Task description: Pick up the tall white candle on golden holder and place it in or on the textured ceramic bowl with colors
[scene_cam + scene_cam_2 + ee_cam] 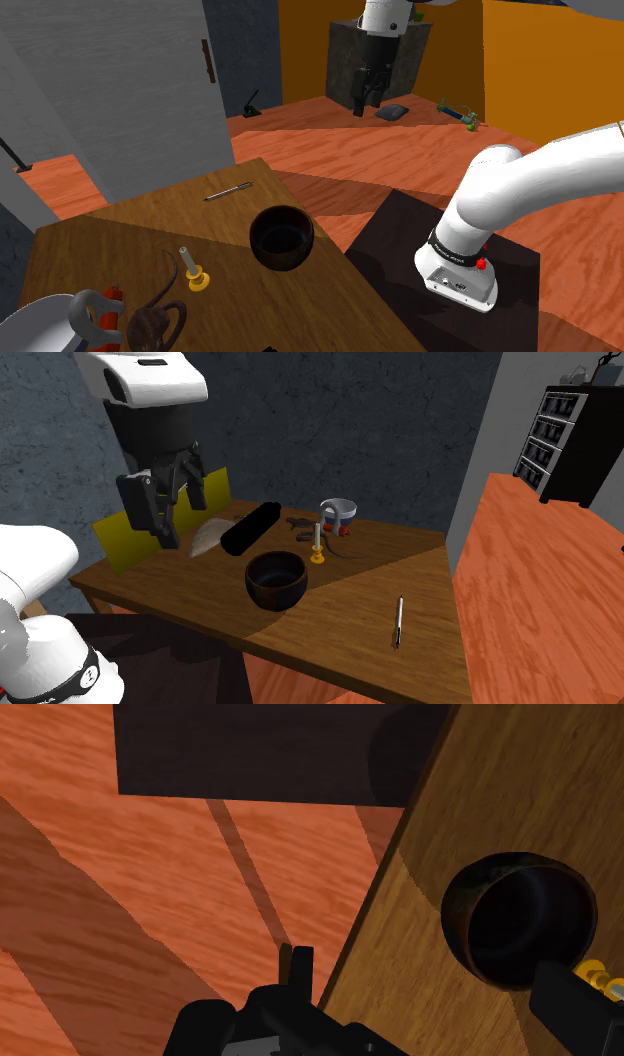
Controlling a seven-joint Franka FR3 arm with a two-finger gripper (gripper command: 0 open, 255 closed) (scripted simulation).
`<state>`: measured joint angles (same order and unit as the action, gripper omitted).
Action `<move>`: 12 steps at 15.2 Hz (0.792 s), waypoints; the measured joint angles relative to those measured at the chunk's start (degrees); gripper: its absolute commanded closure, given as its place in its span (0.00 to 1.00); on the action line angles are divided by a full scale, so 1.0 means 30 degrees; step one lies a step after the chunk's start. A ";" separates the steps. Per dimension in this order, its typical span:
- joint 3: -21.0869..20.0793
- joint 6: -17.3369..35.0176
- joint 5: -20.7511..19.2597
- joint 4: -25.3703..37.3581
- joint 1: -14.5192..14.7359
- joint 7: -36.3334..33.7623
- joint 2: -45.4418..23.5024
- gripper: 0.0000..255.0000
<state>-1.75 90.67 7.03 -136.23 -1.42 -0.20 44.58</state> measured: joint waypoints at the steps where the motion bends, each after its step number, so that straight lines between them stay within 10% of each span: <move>1: 0.0000 0.0000 0.0000 0.0000 0.0000 0.0000 0.0000 0.00; 12: -0.3992 0.3985 0.1717 0.0100 0.1214 -0.3519 -0.3540 0.00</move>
<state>-13.73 102.62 12.18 -135.93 2.22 -10.76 33.96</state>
